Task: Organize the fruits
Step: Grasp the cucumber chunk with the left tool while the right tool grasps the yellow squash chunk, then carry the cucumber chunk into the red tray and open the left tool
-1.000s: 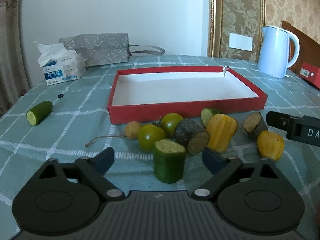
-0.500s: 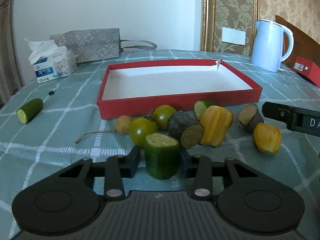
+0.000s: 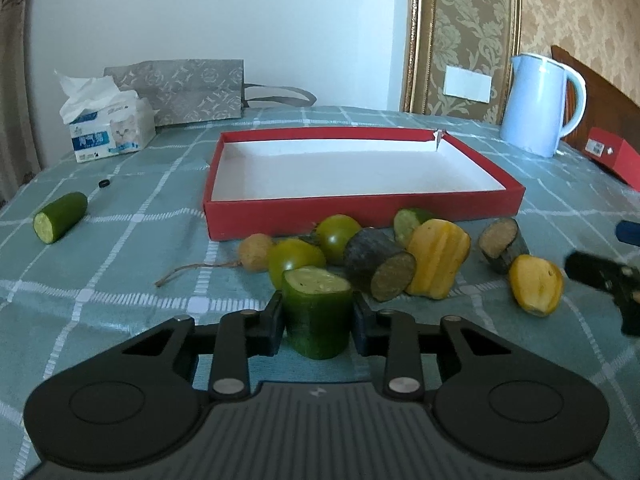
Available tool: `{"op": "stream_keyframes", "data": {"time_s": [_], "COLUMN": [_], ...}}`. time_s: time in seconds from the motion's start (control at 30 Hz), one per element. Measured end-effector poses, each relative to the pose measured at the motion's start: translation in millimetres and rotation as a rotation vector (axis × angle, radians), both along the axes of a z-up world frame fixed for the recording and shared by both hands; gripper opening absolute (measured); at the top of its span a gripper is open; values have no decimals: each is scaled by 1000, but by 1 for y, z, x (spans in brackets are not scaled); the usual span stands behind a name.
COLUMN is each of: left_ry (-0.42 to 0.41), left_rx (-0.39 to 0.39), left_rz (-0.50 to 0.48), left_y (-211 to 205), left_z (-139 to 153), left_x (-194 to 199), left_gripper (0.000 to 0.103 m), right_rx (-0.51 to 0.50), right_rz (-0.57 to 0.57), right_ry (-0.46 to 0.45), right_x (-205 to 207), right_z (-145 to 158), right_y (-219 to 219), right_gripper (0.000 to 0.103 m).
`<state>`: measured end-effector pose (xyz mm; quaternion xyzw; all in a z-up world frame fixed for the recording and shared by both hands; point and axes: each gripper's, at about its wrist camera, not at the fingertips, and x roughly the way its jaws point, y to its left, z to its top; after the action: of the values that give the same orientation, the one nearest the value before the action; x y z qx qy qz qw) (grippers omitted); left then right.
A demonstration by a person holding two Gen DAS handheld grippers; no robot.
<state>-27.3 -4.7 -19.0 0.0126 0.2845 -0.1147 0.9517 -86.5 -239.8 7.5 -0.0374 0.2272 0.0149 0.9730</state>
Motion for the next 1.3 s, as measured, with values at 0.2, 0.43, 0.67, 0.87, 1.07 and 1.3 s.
{"op": "stream_keyframes", "data": {"time_s": [0.2,0.43,0.67,0.87,1.07,1.3], "left_ry": [-1,-2,0,0,-2,-8], "left_rx": [-10,-16,-23,-26,-33,-87], "left_rz": [3,0,-1,-3,-2,-9], "left_y": [2,2,3,4,5,14], "left_z": [-1,-1,-1,-1,0,22], "left_x": [0,0,-1,-1,-2,1], "left_gripper": [32,32,32,32,32,32], "right_rx": [-46,-52,-27,-12,12,36], "right_rz": [88,162,210,190,152,63], "right_ry": [54,145,187,169,109,21], "right_x": [7,24,35,33,22,34], "right_z": [-2,-12,-16,-12,-3,16], "right_y": [7,28,37,34,24,4], "right_gripper": [102,70,43,42,42,42]}}
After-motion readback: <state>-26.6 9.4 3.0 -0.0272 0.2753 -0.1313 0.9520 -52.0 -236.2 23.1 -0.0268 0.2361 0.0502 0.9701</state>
